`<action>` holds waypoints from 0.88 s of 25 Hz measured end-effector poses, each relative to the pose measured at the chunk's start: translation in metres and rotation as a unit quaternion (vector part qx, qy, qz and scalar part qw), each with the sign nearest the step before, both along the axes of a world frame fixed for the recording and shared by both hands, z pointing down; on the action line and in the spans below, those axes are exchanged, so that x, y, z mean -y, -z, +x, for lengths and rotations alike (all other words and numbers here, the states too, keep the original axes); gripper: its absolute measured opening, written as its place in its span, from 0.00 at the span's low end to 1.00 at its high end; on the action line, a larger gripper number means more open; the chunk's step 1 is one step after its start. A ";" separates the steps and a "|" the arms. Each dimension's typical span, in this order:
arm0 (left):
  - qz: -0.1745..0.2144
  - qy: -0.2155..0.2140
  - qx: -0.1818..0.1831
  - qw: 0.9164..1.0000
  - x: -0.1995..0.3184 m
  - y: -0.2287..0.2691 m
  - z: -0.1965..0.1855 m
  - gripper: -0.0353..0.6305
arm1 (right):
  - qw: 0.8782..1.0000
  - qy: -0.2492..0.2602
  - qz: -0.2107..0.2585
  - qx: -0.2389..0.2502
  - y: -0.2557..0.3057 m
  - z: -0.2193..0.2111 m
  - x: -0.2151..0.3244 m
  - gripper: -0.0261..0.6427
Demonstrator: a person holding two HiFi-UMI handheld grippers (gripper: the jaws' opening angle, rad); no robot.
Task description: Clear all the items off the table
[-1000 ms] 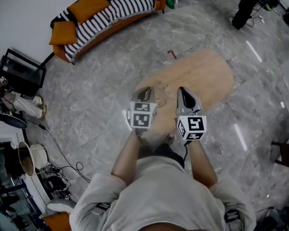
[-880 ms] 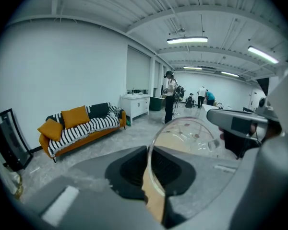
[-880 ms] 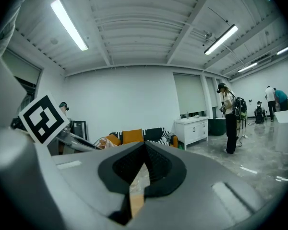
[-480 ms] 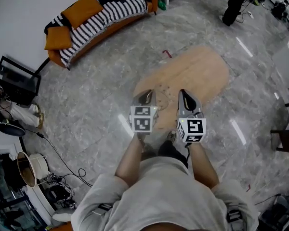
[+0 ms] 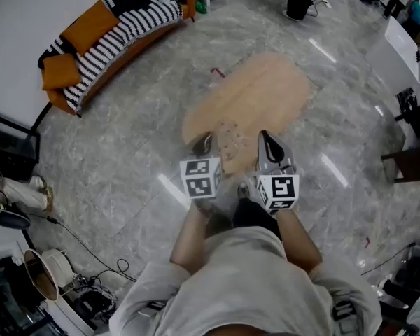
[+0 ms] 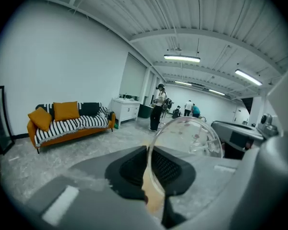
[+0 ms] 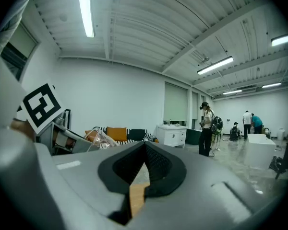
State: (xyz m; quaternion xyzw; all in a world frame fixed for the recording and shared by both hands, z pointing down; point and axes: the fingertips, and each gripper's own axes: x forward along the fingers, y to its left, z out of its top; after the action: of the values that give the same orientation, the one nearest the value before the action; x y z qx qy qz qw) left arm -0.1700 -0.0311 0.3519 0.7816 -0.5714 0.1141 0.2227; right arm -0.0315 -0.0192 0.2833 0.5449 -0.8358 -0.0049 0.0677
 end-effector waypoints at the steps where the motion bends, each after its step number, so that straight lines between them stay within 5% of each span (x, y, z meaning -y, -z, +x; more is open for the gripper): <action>1: 0.004 -0.003 -0.002 1.000 -0.004 0.001 0.008 0.12 | 1.000 -0.001 0.002 -0.002 0.001 0.007 -0.006 0.05; 22: 0.032 -0.028 0.012 0.999 -0.019 0.037 0.093 0.12 | 0.998 -0.001 0.060 -0.032 0.040 0.078 -0.024 0.05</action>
State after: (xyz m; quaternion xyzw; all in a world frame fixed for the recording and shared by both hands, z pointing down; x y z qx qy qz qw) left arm -0.0771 -0.0124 0.3148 0.8027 -0.5550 0.1112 0.1877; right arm 0.0467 0.0052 0.2437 0.5481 -0.8310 -0.0721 0.0618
